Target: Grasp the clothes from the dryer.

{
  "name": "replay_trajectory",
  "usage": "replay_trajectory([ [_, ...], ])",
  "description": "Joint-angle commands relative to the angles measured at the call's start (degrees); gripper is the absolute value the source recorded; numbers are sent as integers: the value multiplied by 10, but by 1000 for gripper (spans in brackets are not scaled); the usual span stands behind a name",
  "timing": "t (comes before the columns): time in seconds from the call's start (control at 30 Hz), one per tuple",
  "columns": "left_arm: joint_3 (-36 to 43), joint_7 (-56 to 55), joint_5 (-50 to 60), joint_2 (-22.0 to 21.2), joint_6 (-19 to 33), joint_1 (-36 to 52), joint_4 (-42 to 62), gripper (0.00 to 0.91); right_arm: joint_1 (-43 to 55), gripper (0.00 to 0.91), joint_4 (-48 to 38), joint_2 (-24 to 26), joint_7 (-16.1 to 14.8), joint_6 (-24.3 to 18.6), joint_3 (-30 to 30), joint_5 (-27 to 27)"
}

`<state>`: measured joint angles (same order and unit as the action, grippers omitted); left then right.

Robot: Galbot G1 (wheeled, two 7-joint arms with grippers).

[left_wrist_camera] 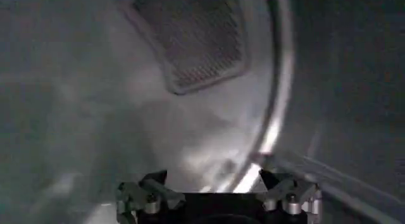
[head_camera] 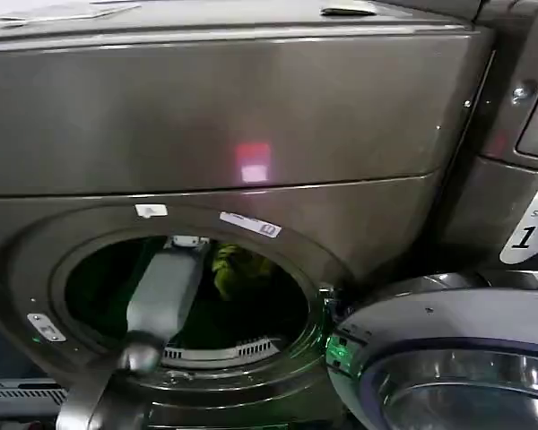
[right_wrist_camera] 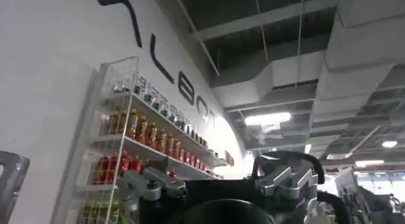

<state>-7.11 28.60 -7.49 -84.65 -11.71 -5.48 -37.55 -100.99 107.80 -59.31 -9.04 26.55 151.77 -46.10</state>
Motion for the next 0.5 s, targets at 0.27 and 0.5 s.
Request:
replay_trajectory([
  [0.27, 157, 270, 255, -8, 81, 119, 196, 907, 2, 907, 2, -2, -2, -1, -2, 2],
  [0.5, 163, 268, 367, -21, 100, 119, 217, 907, 4, 907, 4, -4, -2, -1, -3, 3],
])
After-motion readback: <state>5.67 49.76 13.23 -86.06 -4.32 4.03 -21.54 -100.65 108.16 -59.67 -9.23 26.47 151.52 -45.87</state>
